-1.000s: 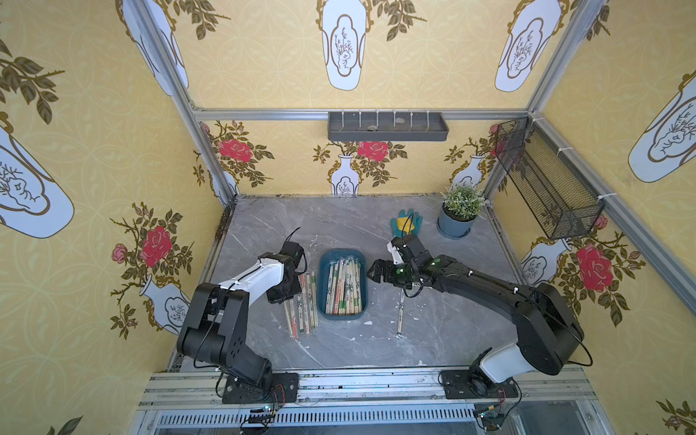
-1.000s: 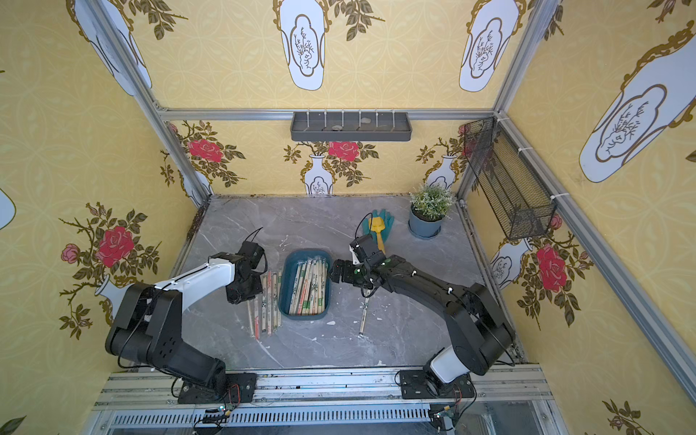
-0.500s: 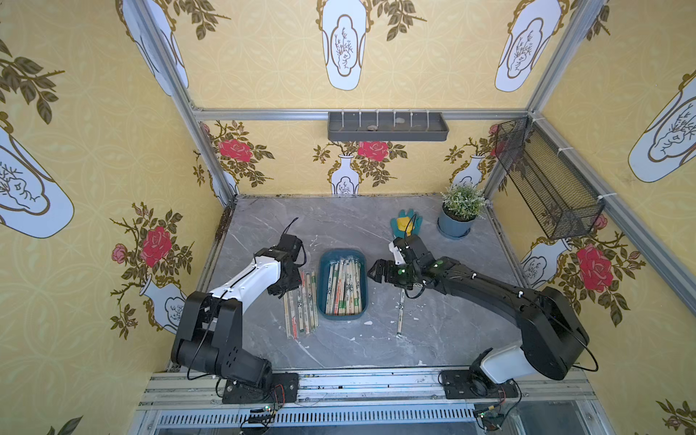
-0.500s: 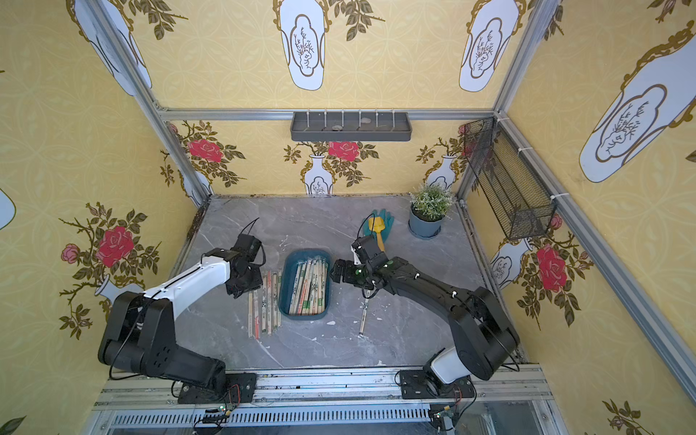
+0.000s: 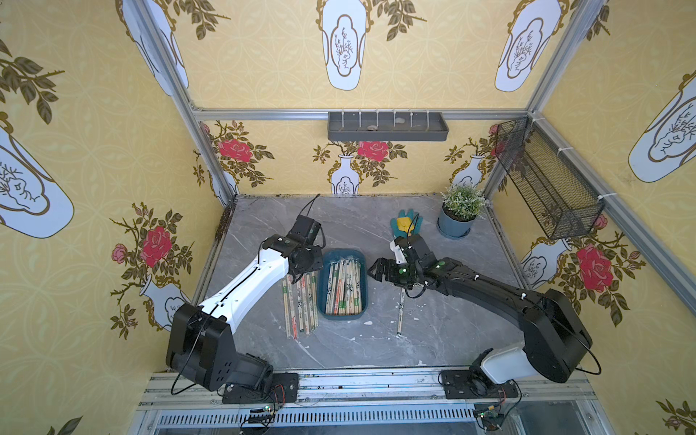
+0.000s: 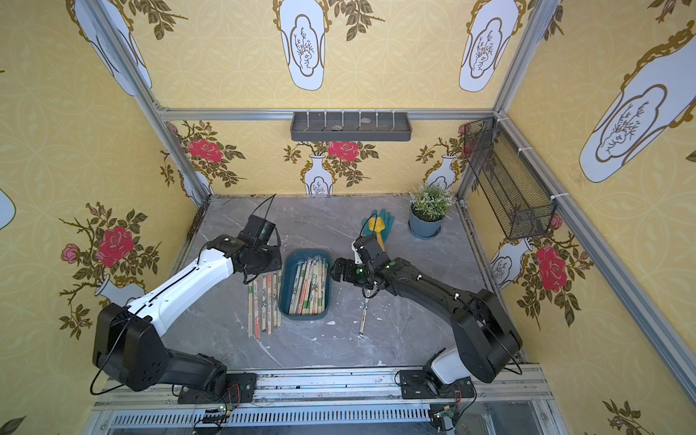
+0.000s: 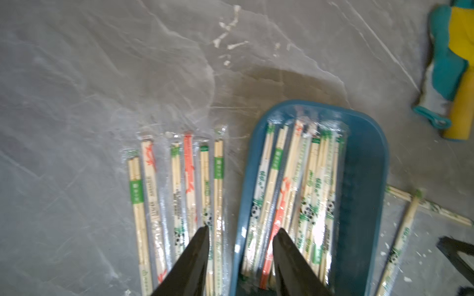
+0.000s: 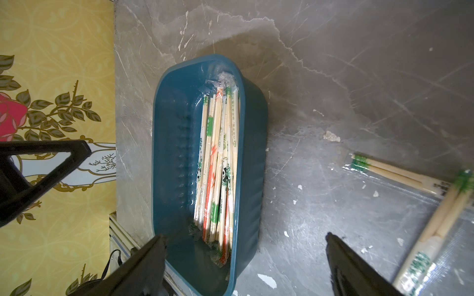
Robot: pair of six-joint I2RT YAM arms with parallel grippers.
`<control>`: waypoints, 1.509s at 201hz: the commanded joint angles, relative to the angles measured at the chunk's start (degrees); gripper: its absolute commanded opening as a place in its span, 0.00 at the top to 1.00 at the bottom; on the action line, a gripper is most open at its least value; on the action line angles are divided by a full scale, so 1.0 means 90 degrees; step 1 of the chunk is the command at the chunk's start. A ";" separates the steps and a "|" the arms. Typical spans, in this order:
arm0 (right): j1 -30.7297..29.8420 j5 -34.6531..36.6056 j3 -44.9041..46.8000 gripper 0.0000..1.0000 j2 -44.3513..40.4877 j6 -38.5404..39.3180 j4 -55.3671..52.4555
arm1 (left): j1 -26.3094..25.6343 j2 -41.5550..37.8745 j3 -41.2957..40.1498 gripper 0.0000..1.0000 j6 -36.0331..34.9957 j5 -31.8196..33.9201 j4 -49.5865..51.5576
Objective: Take the paired disposable chopsticks out of the storage box
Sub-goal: Pick up the paired disposable chopsticks from the storage box.
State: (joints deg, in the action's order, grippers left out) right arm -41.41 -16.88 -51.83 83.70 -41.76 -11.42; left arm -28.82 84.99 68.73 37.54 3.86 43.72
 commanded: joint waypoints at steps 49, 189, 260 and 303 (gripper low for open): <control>0.0025 -0.0056 0.0245 0.03 -0.0109 -0.0137 0.0429 | -0.0735 0.1351 0.0766 0.54 0.0159 -0.0247 -0.0264; 0.0072 -0.0011 0.0342 0.02 -0.0091 -0.0152 0.0359 | -0.0822 0.2463 0.0724 0.77 0.0161 -0.0192 -0.0444; 0.0085 0.0016 0.0377 0.02 -0.0103 -0.0155 0.0345 | -0.0823 0.2728 0.0523 0.78 0.0165 -0.0129 -0.0552; 0.0098 0.0001 0.0376 0.02 -0.0081 -0.0150 0.0335 | -0.0822 0.2856 0.0471 0.78 0.0160 -0.0141 -0.0589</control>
State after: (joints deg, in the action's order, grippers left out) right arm -40.58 -17.21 -48.53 82.96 -43.42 -9.08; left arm -36.27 109.89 73.43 39.03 2.13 38.81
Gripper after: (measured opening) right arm 0.975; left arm 0.222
